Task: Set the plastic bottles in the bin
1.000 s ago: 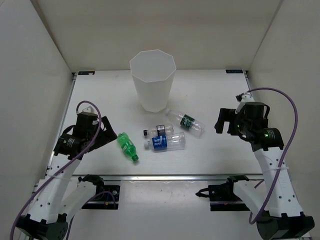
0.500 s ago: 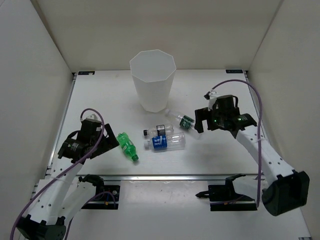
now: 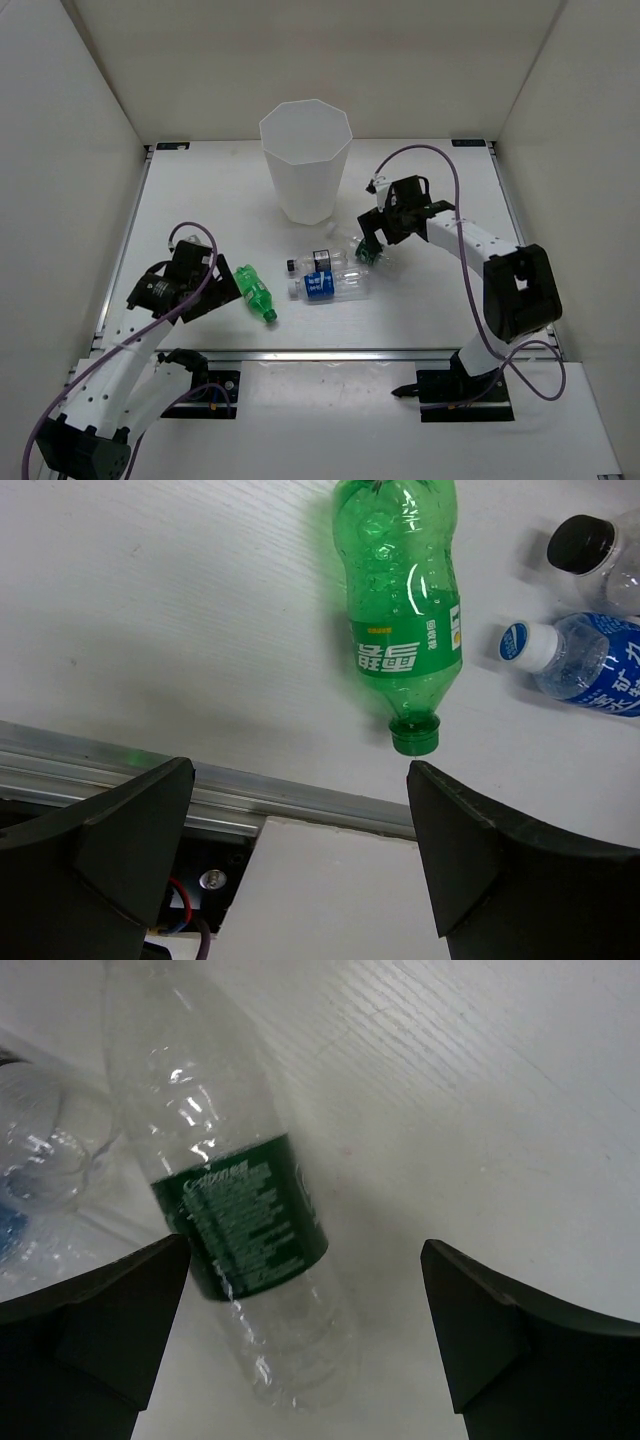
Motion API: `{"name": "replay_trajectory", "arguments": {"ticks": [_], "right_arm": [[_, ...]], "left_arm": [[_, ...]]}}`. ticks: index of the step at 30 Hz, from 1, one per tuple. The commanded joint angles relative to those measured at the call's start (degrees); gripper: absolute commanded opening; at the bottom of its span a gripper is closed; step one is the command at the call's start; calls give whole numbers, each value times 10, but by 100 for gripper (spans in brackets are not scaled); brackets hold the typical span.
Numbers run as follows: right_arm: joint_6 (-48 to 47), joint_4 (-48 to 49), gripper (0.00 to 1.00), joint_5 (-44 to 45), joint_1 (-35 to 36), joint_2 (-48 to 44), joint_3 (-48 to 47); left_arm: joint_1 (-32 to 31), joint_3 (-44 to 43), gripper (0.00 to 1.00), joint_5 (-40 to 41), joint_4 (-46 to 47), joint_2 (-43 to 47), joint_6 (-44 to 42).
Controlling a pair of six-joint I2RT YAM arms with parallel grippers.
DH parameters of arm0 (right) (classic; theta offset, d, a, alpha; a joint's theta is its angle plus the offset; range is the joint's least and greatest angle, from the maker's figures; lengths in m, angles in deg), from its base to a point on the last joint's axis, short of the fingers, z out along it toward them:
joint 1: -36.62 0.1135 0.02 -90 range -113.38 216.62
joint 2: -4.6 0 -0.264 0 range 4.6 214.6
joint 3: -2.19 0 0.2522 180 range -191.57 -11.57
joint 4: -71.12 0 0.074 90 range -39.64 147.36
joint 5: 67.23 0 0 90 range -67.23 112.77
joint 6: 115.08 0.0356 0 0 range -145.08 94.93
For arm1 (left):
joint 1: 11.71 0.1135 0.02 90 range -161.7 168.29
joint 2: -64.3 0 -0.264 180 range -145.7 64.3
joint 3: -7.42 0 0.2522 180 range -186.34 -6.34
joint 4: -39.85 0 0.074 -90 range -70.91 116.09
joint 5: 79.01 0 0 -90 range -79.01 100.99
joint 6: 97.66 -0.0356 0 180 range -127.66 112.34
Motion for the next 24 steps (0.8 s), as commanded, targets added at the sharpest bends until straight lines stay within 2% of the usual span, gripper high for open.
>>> {"name": "replay_trajectory", "arguments": {"ticks": [1,3,6,8,9,10,11,15,19,20,22,24], "right_arm": [[-19,48,98,14,17,25,-22],[-22,44,99,0,24,51,-18],[-24,56,98,25,37,66,-7],[-12,49,90,20,35,82,-8],[1,51,76,16,30,85,-10],[9,54,43,12,23,87,-7],[19,59,35,-1,13,92,-6],[22,66,38,4,-1,71,-11],[30,28,27,9,-23,11,-46],[28,17,21,19,-27,-15,-60],[32,-4,16,44,-34,-58,-80],[25,-9,17,78,-30,-99,-112]], "left_arm": [[2,-16,99,26,2,-11,-4],[8,-14,98,23,13,-15,-10],[15,-6,98,15,28,-24,-17],[13,-8,99,12,32,-30,-22],[14,-9,98,16,32,-33,-19],[15,-10,99,16,33,-37,-21],[21,-13,98,13,35,-42,-25],[15,-18,98,20,43,-62,-32],[23,-14,98,16,54,-74,-42],[21,-13,99,13,63,-77,-40],[23,-8,99,7,73,-80,-40],[17,4,99,1,85,-84,-35]]}}
